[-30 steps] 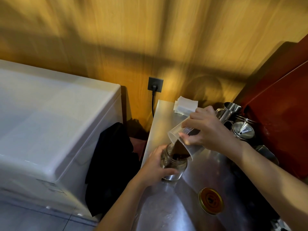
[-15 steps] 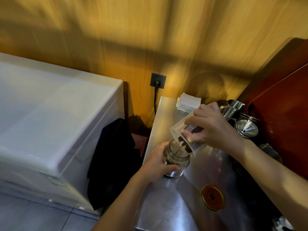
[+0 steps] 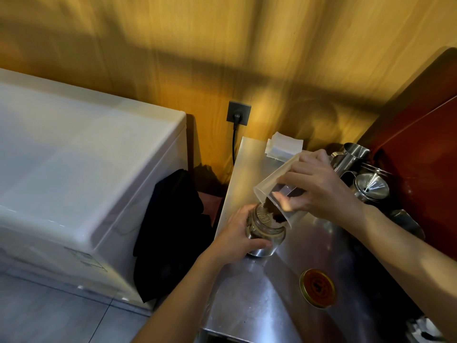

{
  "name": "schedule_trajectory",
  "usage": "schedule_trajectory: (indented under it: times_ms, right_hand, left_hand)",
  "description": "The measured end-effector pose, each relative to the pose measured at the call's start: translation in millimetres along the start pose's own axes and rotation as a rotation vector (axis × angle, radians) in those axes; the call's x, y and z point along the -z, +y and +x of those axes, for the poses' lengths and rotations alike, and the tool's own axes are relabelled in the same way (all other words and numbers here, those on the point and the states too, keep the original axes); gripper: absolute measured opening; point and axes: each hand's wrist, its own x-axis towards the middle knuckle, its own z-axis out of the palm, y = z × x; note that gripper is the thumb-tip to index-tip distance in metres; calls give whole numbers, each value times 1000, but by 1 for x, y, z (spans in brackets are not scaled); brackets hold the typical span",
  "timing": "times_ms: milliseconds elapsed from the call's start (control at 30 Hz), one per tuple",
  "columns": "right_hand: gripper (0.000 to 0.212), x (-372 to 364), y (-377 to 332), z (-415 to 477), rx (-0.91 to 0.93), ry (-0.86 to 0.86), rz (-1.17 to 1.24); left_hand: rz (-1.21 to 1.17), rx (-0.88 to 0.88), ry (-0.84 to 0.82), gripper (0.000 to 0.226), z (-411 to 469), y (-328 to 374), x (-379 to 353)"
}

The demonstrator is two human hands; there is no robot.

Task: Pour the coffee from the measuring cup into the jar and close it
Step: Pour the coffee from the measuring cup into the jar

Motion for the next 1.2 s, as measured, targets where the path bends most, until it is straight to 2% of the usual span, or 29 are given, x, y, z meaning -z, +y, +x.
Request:
schedule_trajectory:
  times_ms: [533,1200]
  right_hand:
    - [29,-2,3,0,73,68,-34]
    - [27,-7,5,-5,80,132,-60]
  left_hand:
    - [-12,12,23,81,-3,3,-1]
    - [17,12,26,81,-3,2,-1]
